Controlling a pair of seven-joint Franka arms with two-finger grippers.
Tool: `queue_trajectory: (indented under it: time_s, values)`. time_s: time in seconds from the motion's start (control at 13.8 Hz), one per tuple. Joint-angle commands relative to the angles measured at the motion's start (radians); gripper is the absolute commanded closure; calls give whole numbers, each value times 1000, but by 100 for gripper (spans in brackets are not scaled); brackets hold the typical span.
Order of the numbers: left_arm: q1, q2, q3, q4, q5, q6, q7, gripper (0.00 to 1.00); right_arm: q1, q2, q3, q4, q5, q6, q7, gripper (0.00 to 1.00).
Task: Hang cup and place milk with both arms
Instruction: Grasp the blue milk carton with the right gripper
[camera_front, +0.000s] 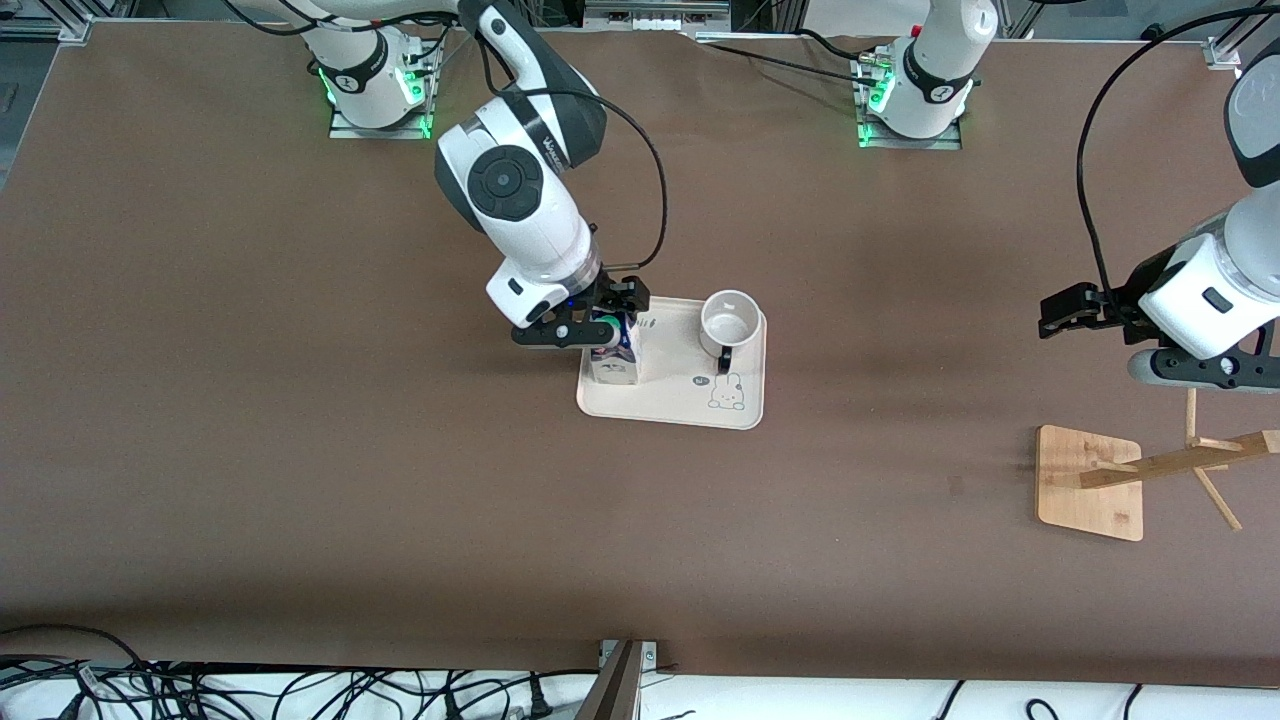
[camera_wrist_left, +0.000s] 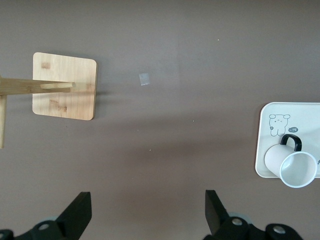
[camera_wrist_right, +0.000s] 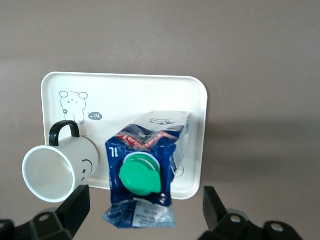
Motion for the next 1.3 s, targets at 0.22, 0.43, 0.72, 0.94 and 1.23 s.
queue_trajectory:
  time_s: [0.22,0.43,0.72,0.94,1.23]
  values:
    - [-7,14,1,31,22,-14,-15,0,26,57,-10,33,1,55,47,3]
    - [-7,14,1,31,22,-14,-16,0,26,66,-11,33,-21,56,44,33]
    - [-7,12,-1,31,21,-14,-15,0,22,65,-16,35,-24,49,8,58]
    - [-5,12,-7,31,13,-15,-16,0,8,40,-19,45,-19,-3,-2,58]
    - [-8,8,-28,28,7,-29,-13,0,-125,34,-16,177,-3,-210,-167,58]
